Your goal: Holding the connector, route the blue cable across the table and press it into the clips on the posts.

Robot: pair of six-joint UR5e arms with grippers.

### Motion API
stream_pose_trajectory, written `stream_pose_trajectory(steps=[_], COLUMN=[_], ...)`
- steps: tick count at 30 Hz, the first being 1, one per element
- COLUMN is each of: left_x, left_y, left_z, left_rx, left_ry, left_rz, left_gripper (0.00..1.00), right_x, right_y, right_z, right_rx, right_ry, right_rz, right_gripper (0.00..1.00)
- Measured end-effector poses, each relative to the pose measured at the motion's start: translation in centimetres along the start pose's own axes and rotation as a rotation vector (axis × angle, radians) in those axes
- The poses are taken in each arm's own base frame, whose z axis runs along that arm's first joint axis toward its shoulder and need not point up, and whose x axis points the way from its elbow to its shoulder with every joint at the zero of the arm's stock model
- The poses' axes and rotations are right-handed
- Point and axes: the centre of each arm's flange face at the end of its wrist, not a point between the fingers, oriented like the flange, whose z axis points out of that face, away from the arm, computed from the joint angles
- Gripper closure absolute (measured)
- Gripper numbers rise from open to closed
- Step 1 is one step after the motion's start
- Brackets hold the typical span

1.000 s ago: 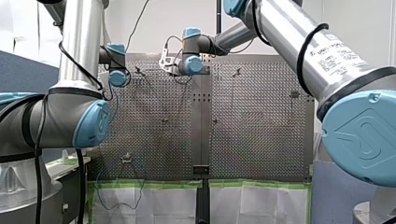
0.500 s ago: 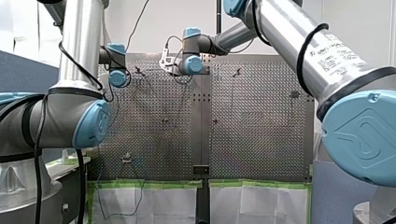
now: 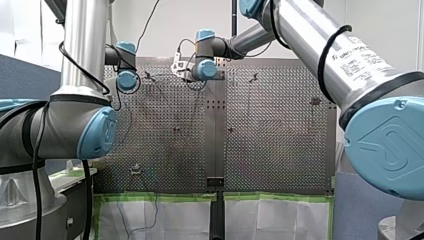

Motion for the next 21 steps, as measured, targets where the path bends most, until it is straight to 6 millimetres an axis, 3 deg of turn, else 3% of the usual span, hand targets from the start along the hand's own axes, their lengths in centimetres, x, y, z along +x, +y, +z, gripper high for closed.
stream_pose_trajectory(steps=[14,21], left_x=[0.0,-1.3], left_y=[0.0,-0.9], left_z=[-6.4,-9.2], left_rx=[0.051,0.077], left_ry=[0.148,0.158], left_rz=[-0.026,-0.010], left_gripper=[0.00,0.00], right_x=[-0.1,-0.2], right_y=[0.0,0.1], right_z=[-0.1,-0.2], right_rx=[-0.010,-0.017], right_ry=[-0.010,-0.017], right_rz=[0.001,-0.001], right_gripper=[1.00,1.00])
